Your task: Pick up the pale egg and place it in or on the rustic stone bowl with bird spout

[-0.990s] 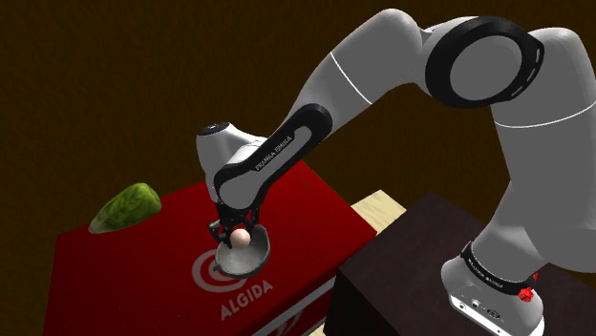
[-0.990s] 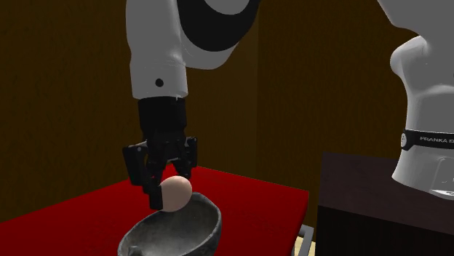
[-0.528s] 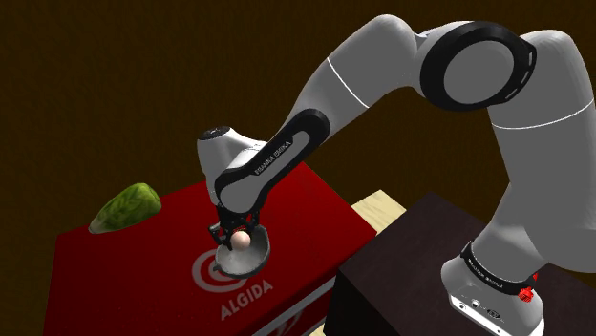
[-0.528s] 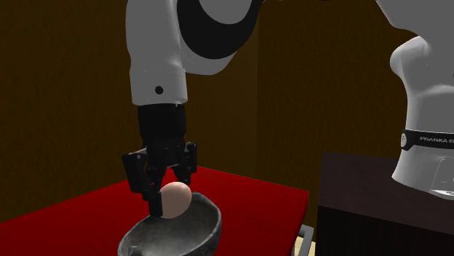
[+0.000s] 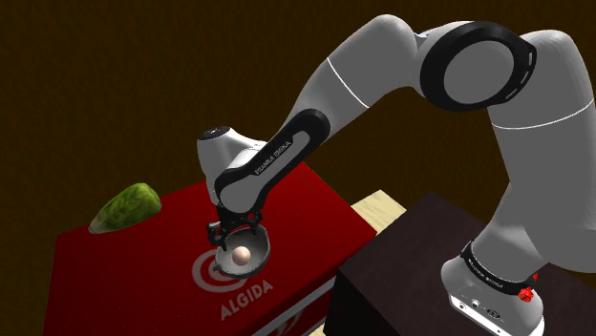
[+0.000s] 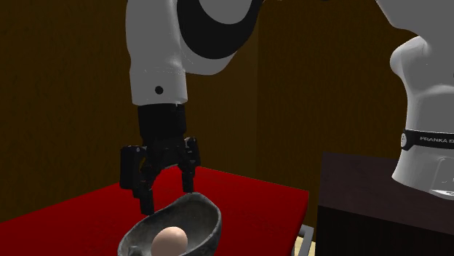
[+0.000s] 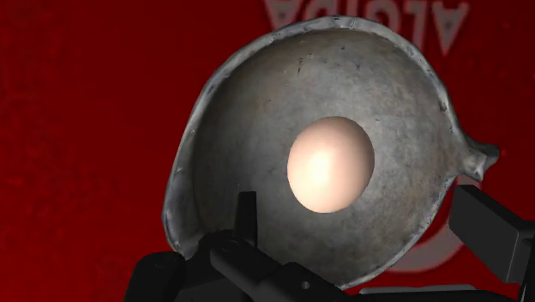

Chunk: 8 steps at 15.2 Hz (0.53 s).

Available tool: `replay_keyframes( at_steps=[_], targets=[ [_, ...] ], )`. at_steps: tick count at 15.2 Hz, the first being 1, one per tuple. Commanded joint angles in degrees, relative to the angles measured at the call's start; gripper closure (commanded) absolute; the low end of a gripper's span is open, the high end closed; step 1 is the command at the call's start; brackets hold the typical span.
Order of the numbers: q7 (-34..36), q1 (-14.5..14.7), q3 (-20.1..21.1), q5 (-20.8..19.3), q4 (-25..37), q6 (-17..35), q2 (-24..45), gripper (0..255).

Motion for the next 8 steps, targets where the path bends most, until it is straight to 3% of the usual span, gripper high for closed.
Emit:
replay_keyframes(
  at_steps=[1, 4, 8],
  targets=[
    [-0.2, -0.3, 0.2, 0.3, 0.1, -1.4, -1.2, 0],
    [-0.7, -1.1, 0.8, 1.1, 0.9, -5.4, -4.5, 0],
    [-0.7, -1.1, 0.8, 1.1, 0.9, -5.4, -4.5, 0]
  ],
)
